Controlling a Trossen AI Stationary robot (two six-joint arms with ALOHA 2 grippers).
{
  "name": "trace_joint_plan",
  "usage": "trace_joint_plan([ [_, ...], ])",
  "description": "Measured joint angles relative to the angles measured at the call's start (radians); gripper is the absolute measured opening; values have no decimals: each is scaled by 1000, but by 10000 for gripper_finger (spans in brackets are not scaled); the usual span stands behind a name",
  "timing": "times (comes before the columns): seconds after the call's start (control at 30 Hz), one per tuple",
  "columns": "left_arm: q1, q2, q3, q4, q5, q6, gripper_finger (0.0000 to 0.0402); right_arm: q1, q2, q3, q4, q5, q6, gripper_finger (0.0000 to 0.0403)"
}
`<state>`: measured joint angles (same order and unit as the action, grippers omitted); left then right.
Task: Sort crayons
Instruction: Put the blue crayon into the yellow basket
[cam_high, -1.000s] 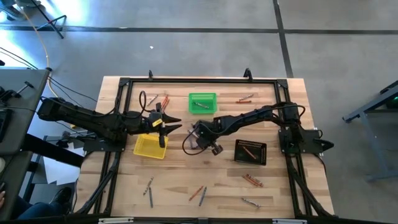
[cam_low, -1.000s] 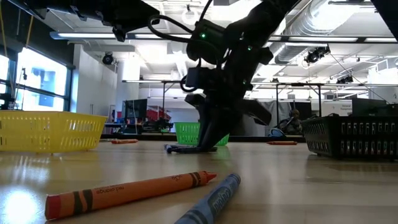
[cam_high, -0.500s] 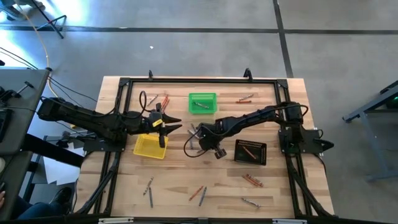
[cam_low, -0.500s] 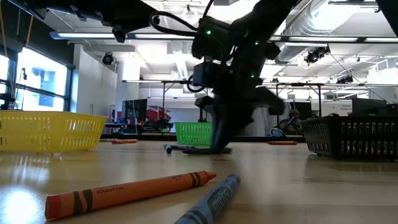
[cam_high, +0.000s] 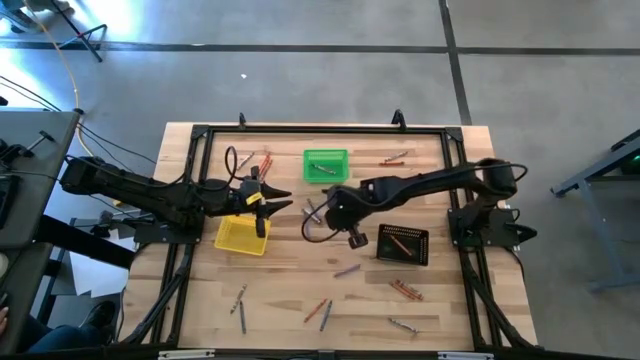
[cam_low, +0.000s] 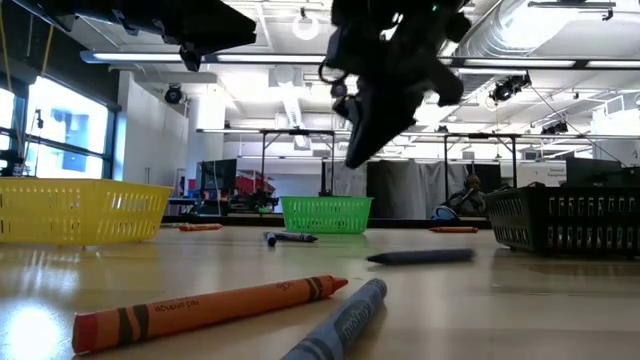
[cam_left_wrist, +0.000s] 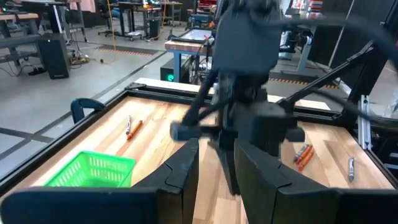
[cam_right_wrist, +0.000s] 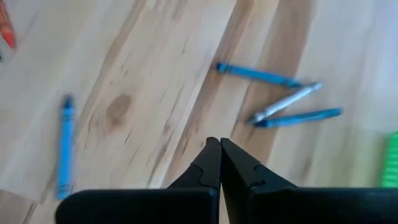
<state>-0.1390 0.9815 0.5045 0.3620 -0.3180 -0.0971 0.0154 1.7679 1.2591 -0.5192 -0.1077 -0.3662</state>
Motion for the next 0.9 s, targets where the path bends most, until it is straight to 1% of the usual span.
trace_joint_plan([
  [0.13,0,0,0,0,0,-6,90,-1,-35,0,1,28,24,1],
  [0.33,0,0,0,0,-1,-7,90,-1,-37,0,-48,29,95,1],
  [0.63,0,0,0,-2,-2,-7,90,8,-44,2,-66,32,104,0],
  [0.8,0,0,0,-8,-2,-8,90,12,-44,2,-137,31,110,0],
  [0.9,0,0,0,-14,-2,-31,90,12,-44,2,-187,9,180,0],
])
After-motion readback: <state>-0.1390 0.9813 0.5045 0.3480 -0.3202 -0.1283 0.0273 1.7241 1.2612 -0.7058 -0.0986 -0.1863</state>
